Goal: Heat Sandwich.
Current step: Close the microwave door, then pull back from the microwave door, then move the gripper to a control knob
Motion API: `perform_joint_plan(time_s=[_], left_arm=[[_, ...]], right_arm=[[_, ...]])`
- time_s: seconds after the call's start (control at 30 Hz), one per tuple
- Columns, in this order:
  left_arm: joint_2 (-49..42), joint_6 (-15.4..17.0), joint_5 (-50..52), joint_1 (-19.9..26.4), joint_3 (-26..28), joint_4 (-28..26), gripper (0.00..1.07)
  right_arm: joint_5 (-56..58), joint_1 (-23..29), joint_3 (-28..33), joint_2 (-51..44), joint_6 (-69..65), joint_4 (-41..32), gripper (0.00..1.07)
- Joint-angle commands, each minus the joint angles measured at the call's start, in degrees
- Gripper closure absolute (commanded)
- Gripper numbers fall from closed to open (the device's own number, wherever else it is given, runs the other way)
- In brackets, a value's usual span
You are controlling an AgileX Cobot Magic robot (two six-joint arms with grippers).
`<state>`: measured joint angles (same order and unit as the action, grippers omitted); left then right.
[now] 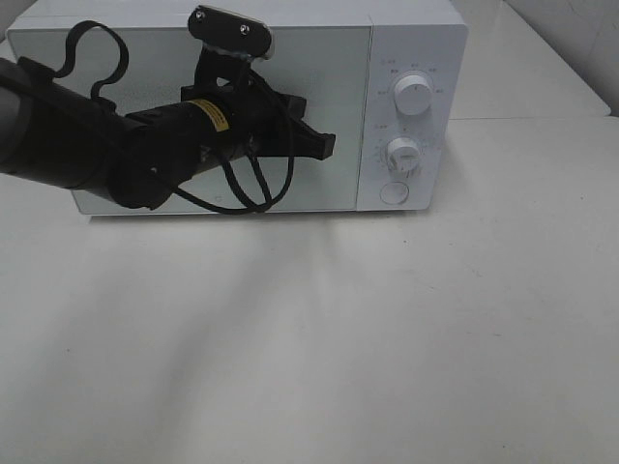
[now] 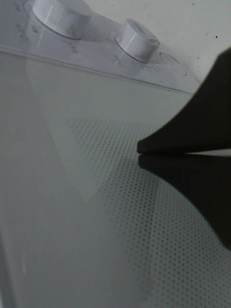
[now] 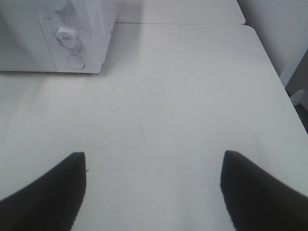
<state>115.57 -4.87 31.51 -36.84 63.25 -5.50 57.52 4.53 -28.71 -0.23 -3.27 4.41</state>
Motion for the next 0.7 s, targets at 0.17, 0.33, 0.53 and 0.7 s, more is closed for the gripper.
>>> perform_joint_plan(time_s=[0.17, 0.33, 0.53, 0.7], left_arm=[[-3.0, -0.6, 2.8, -0.2, -1.6, -5.5, 1.07], [-5.9, -0.4, 2.4, -0.8, -6.1, -5.5, 1.07], [-10.8, -0.3, 2.2, -1.5, -13.2, -7.3, 1.07], [-14.7, 0.8, -3.4, -1.5, -18.4, -7.3, 0.56]], right_arm=[[-0.3, -0.5, 0.1, -1.4, 0.5, -0.1, 0.32], [-0.3, -0.5, 0.1, -1.4, 0.5, -0.1, 0.32], [-0.3, -0.5, 0.1, -1.4, 0.5, -0.1, 0.32], [-0.3, -0.5, 0.1, -1.4, 0.5, -0.1, 0.32]])
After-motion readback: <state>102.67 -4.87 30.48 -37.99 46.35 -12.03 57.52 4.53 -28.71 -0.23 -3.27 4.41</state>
